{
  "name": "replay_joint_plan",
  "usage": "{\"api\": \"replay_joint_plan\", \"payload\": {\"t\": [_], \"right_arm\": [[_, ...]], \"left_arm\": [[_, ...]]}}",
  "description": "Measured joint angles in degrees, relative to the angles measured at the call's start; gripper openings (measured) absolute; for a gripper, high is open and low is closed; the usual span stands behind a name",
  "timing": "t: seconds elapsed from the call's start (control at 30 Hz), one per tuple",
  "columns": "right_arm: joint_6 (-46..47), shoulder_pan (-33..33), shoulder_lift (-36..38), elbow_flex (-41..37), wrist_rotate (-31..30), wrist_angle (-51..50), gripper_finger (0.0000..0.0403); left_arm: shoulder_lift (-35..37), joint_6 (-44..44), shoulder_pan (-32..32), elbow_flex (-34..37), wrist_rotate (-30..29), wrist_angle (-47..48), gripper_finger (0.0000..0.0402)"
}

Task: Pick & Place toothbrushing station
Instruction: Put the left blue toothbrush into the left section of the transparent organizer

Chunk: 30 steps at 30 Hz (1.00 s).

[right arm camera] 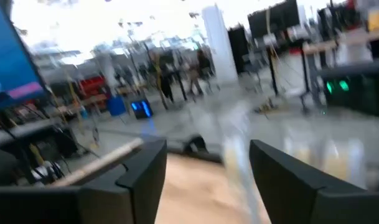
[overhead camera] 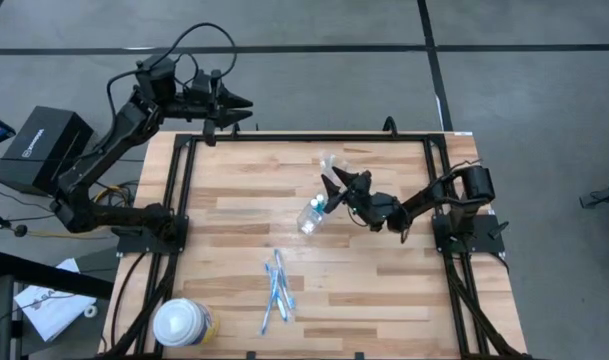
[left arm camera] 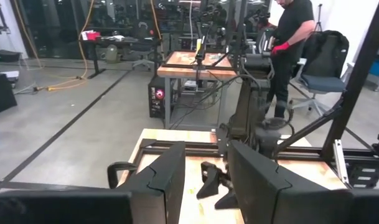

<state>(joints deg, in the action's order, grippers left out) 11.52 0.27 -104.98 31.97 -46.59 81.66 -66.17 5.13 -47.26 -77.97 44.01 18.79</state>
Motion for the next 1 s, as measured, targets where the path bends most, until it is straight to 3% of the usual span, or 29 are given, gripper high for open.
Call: {"api": "replay_joint_plan", "payload": {"t": [0.2, 0.4, 0.53, 0.63, 0.73, 0.9, 1.0], "right_arm": [[-9.89, 2.41, 4.6, 0.0, -0.01, 4.66, 0.0227], [-12.88, 4.26, 12.51, 0.44, -0.02, 4.43, 0.0221], [-13.65, 5.68, 19.53, 4.83, 0.92, 1.63, 0.0216], [-12.54, 7.16, 24.62, 10.98, 1.68, -10.03, 0.0212], [-9.29, 8.93, 28.97, 20.41, 2.12, -28.74, 0.0206], [-8.81, 11.97, 30.77, 41.99, 3.86, -61.86, 0.0197], [-10.28, 13.41, 30.43, 53.78, 3.86, -80.65, 0.0193]], "left_arm": [[0.0, 0.03, 1.42, 0.0, 0.0, -0.09, 0.0116], [0.0, -1.21, 2.64, 0.0, 0.0, -0.08, 0.0117], [-0.51, -2.93, 4.31, 0.0, -0.07, 0.01, 0.012], [-1.14, -6.07, 4.35, 0.0, -0.78, -0.09, 0.012], [-1.57, -12.04, 4.28, 0.0, -1.03, -0.13, 0.012], [-1.54, -19.09, 6.11, -0.02, 1.48, 3.69, 0.0117], [-1.21, -17.66, 9.62, 0.0, 1.0, 10.75, 0.011]]}}
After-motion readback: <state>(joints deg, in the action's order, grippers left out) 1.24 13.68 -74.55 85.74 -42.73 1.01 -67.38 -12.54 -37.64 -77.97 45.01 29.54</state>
